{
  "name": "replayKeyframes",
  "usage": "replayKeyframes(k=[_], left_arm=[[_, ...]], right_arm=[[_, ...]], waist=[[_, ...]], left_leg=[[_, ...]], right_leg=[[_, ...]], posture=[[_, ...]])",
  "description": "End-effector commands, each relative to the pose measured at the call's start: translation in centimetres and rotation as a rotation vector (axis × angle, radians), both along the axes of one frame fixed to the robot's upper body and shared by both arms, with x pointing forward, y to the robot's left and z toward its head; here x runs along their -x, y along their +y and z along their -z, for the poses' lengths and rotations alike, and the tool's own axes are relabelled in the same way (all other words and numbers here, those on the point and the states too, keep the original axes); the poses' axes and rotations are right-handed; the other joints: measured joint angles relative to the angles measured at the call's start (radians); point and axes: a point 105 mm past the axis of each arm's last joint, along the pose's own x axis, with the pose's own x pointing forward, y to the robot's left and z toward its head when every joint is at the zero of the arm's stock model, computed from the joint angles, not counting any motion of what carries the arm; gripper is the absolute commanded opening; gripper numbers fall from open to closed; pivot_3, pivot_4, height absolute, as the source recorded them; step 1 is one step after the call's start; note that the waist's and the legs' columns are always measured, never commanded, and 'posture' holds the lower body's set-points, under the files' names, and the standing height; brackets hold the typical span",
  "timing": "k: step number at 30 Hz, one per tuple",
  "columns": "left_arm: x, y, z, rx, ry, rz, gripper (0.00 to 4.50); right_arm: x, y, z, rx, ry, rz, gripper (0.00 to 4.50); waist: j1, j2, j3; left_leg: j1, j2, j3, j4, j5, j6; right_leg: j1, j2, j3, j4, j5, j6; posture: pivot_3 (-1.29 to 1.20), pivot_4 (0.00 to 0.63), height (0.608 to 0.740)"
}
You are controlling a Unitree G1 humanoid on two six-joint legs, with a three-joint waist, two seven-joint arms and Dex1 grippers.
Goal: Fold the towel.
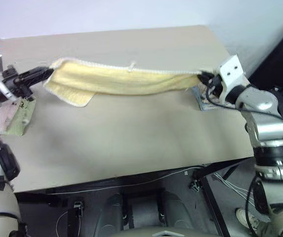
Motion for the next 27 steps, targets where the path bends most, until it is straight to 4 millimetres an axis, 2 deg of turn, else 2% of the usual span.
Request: replayKeyframes(k=[1, 4, 8, 15, 20, 24, 27], left_arm=[[1.7, 1.2, -0.7, -0.029, 0.014, 0.015, 0.02], [2.6, 1.8, -0.1, -0.045, 0.037, 0.004, 0.02], [3.6, 1.8, 0.9, -0.075, 0.072, 0.023, 0.02], [5.6, 0.9, 3.0, -0.118, 0.158, 0.096, 0.02], [8.5, 0.6, 6.6, -0.218, 0.336, 0.161, 0.02], [10.7, -0.1, 7.9, -0.221, 0.429, 0.217, 0.02], [11.9, 0.2, 8.7, -0.232, 0.481, 0.216, 0.02]], right_arm=[[3.6, 0.8, -1.1, -0.078, 0.088, -0.125, 0.0], [7.4, 1.2, 0.9, -0.032, 0.245, -0.253, 0.0], [10.0, 0.3, 2.4, 0.039, 0.379, -0.302, 0.0], [12.0, -0.7, 3.9, 0.115, 0.489, -0.35, 0.0], [12.6, -1.3, 4.5, 0.154, 0.523, -0.343, 0.0], [13.6, -1.6, 5.5, 0.188, 0.572, -0.359, 0.0], [14.3, -2.0, 6.0, 0.215, 0.601, -0.356, 0.0]], waist=[[0.004, 0.0, 0.0], [0.017, -0.001, -0.001], [0.033, -0.001, -0.001], [0.031, -0.002, -0.001], [0.026, -0.001, -0.001], [0.03, 0.0, -0.001], [0.029, 0.0, -0.001]], left_leg=[[0.0, 0.0, 0.0, 0.001, 0.0, 0.0], [0.0, 0.001, -0.001, 0.003, 0.0, 0.0], [0.0, 0.001, -0.001, 0.006, 0.0, 0.0], [0.0, 0.004, -0.002, 0.012, -0.001, 0.0], [0.0, 0.005, -0.002, 0.01, -0.001, 0.0], [-0.001, 0.005, -0.002, 0.01, -0.003, -0.003], [-0.001, 0.005, -0.002, 0.007, -0.003, -0.004]], right_leg=[[0.0, 0.0, 0.0, 0.001, 0.0, 0.0], [0.001, 0.0, 0.0, 0.002, 0.0, -0.001], [0.002, -0.001, -0.001, 0.001, 0.0, -0.004], [0.003, -0.001, 0.0, 0.001, 0.002, -0.011], [0.001, -0.003, 0.001, 0.001, 0.002, -0.012], [0.0, -0.005, 0.001, -0.001, 0.002, -0.012], [0.0, -0.008, 0.001, -0.004, 0.002, -0.014]], posture=[[0.0, 0.15, 0.74], [0.0, 0.15, 0.74], [0.0, 0.15, 0.74], [0.0, 0.15, 0.74], [0.0, 0.15, 0.74], [0.0, 0.15, 0.74], [0.0, 0.15, 0.74]])
